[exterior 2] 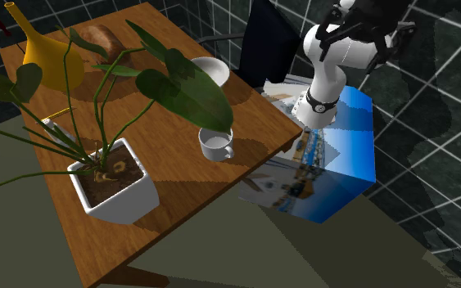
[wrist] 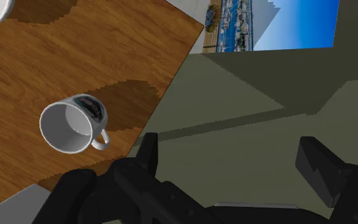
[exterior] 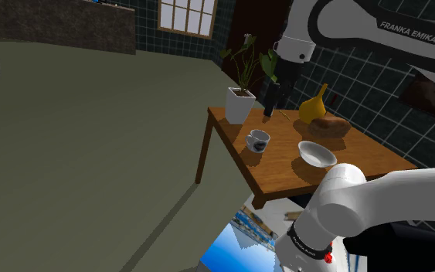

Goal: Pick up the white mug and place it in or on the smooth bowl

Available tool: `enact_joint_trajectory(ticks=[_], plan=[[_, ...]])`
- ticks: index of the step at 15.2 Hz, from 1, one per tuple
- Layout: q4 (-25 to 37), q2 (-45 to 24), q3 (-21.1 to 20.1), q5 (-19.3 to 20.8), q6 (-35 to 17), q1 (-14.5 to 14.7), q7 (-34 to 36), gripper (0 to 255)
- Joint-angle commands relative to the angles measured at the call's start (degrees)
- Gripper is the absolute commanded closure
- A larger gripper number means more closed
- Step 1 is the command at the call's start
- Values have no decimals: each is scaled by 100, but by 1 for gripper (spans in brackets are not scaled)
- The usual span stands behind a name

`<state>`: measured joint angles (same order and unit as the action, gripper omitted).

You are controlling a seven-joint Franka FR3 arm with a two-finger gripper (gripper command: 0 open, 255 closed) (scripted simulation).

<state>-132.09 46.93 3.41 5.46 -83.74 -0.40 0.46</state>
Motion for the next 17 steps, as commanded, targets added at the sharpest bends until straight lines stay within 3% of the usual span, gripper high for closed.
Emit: enact_joint_trajectory(ticks=[1,9,17], plan=[[0,0,0,0,0,0,0,0],[-703,-197,1063,544,-1170,-254,-910,0],[-905,-1009,2233,875,-2456,-381,-1857,0]])
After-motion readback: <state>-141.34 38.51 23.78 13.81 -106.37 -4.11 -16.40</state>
